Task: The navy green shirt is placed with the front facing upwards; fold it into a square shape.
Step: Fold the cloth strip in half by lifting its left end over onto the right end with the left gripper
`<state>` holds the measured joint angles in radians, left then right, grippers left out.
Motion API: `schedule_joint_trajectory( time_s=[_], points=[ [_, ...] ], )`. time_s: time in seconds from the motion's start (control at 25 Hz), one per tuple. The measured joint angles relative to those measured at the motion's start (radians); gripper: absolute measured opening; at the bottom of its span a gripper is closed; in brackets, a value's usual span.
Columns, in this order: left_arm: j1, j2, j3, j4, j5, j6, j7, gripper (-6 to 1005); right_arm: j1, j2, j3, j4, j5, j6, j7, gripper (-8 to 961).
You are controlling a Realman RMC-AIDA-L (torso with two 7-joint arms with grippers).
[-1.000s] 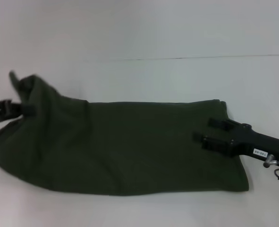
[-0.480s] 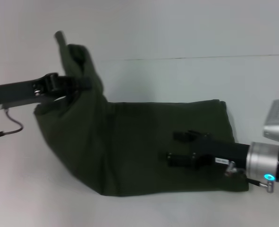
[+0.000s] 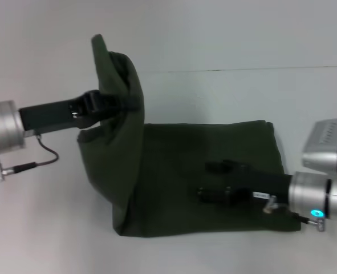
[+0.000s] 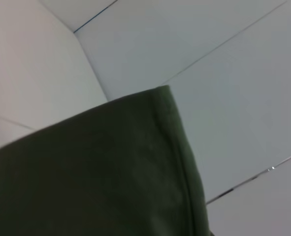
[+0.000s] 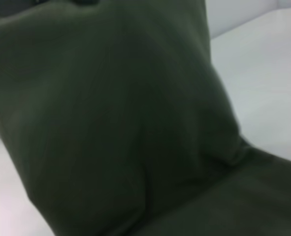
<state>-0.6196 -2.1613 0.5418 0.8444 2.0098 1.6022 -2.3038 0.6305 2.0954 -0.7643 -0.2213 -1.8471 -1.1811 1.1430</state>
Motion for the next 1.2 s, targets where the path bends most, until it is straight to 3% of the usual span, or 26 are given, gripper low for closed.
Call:
schedule_joint_trajectory(
  time_s=[0.32,0.48,0.8,1.2],
  points=[
    [-0.033,-0.007,0.121,-0.131,-0.088,-0.108,0.055,77,-0.191,-0.009,0.060,-0.226,0.003,-0.123,0.059,925],
    [-0.044,-0.008,0.201,-0.164,-0.144,-0.158,0.066,82,-0.253,-0.016,0.121,-0.274,0.003,-0.141,0.067,925],
    [-0.076,-0.011,0.417,-0.203,-0.244,-0.265,0.068,100,-0.303,-0.025,0.182,-0.282,-0.003,-0.145,0.061,924],
    [-0.109,-0.014,0.620,-0.256,-0.342,-0.450,0.069,123,-0.322,-0.023,0.192,-0.281,-0.004,-0.146,0.058,925]
  ],
)
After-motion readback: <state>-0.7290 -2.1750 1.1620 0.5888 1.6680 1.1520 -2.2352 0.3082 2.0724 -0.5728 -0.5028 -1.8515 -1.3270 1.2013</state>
